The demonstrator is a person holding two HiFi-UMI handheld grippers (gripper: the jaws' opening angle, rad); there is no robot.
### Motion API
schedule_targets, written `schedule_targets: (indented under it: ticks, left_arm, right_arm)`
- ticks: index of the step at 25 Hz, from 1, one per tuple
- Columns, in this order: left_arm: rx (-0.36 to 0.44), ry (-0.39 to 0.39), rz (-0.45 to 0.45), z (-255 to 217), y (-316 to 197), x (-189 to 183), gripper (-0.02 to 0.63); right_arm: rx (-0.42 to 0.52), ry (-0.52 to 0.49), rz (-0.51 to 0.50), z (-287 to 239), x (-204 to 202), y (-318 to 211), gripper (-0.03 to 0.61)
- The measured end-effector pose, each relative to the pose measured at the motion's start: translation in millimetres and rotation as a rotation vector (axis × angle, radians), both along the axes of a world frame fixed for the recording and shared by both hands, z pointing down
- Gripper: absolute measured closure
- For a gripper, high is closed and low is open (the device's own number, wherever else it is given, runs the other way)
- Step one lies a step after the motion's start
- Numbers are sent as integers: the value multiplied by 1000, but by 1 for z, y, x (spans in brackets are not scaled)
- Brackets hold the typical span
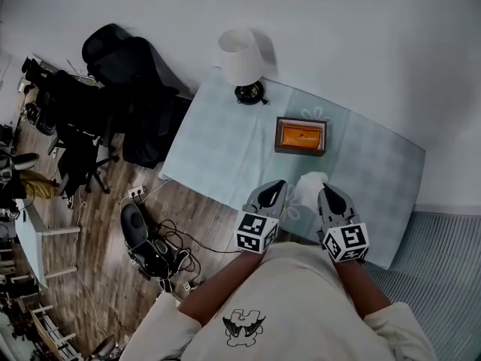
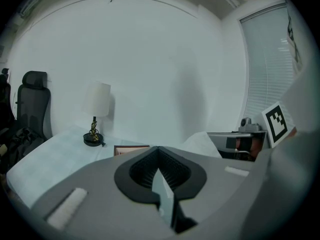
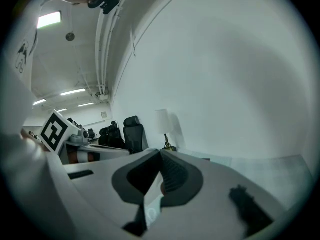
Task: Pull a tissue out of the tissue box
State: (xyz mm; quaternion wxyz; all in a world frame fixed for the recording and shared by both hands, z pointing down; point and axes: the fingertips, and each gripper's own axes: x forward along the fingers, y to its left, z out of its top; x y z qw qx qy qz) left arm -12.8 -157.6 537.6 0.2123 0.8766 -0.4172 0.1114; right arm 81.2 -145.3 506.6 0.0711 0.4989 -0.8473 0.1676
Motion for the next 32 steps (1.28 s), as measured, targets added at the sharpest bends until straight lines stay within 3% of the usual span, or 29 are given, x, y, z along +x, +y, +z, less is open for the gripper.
schedule_targets:
  ticks: [32]
  left_arm:
    - [-37, 19, 2, 10, 7, 13, 606]
  right_arm:
    - [-16, 12, -28, 7, -3, 10, 566]
